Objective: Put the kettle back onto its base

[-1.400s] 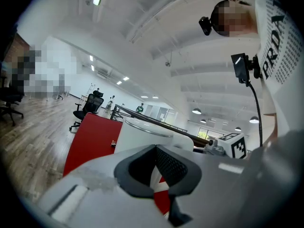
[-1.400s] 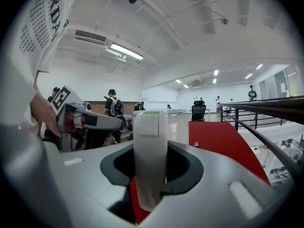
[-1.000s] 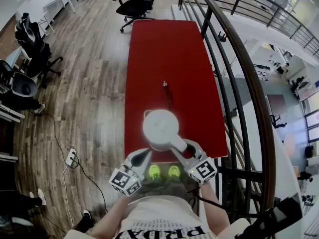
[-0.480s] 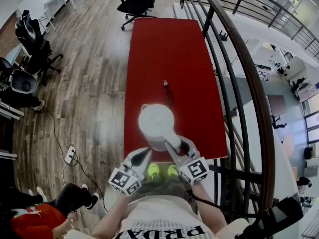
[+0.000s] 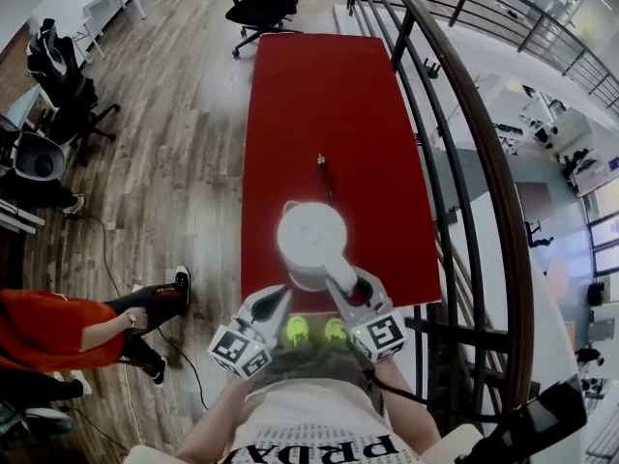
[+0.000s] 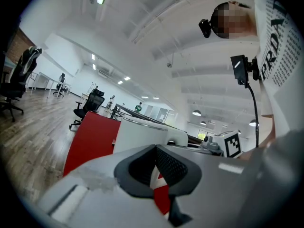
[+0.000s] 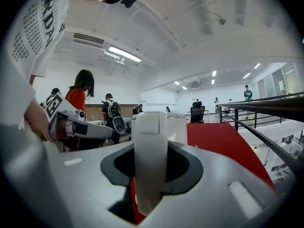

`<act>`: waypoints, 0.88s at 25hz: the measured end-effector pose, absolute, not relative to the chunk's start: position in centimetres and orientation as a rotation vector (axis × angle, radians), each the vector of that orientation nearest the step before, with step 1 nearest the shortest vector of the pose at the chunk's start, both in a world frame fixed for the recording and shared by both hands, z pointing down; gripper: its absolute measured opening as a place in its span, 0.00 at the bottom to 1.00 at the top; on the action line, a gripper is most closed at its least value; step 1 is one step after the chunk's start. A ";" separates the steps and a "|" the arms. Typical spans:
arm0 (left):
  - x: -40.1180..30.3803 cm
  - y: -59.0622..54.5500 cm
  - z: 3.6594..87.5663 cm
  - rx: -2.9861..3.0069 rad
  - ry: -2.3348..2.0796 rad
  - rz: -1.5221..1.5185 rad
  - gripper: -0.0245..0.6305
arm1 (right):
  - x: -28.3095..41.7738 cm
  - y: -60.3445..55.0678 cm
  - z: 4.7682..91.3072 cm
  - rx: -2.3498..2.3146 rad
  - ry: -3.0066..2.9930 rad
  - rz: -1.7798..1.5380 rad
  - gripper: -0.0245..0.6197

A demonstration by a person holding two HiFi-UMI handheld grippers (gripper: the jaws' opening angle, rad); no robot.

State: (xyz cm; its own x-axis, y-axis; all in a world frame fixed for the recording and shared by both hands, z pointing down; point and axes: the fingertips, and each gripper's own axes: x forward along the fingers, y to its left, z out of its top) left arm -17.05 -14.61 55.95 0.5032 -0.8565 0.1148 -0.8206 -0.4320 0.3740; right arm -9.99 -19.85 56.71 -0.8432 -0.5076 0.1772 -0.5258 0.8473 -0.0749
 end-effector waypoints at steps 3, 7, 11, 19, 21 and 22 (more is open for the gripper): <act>-17.0 -14.4 55.8 2.386 -1.380 -0.134 0.03 | -9.4 -19.0 56.9 0.860 -2.859 0.214 0.23; -16.9 -14.5 55.8 2.383 -1.375 -0.135 0.03 | -9.2 -17.8 57.3 0.891 -2.837 0.144 0.23; -16.9 -14.3 56.3 2.375 -1.372 -0.128 0.03 | -9.4 -16.7 58.2 0.907 -2.803 0.122 0.23; -16.9 -14.3 56.4 2.385 -1.366 -0.122 0.03 | -8.5 -16.6 59.8 0.853 -2.792 0.142 0.23; -16.8 -14.2 56.5 2.383 -1.365 -0.119 0.03 | -8.7 -16.5 59.9 0.840 -2.795 0.118 0.23; -16.8 -14.3 56.6 2.383 -1.364 -0.118 0.03 | -8.8 -16.5 59.9 0.842 -2.796 0.114 0.23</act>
State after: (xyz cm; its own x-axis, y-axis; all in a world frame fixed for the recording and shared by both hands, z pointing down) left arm -16.76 -14.28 56.60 0.5228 -0.8443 0.1181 -0.8112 -0.4501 0.3732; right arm -8.78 -16.49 59.91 -0.8119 -0.5362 0.2308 -0.5532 0.8330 -0.0108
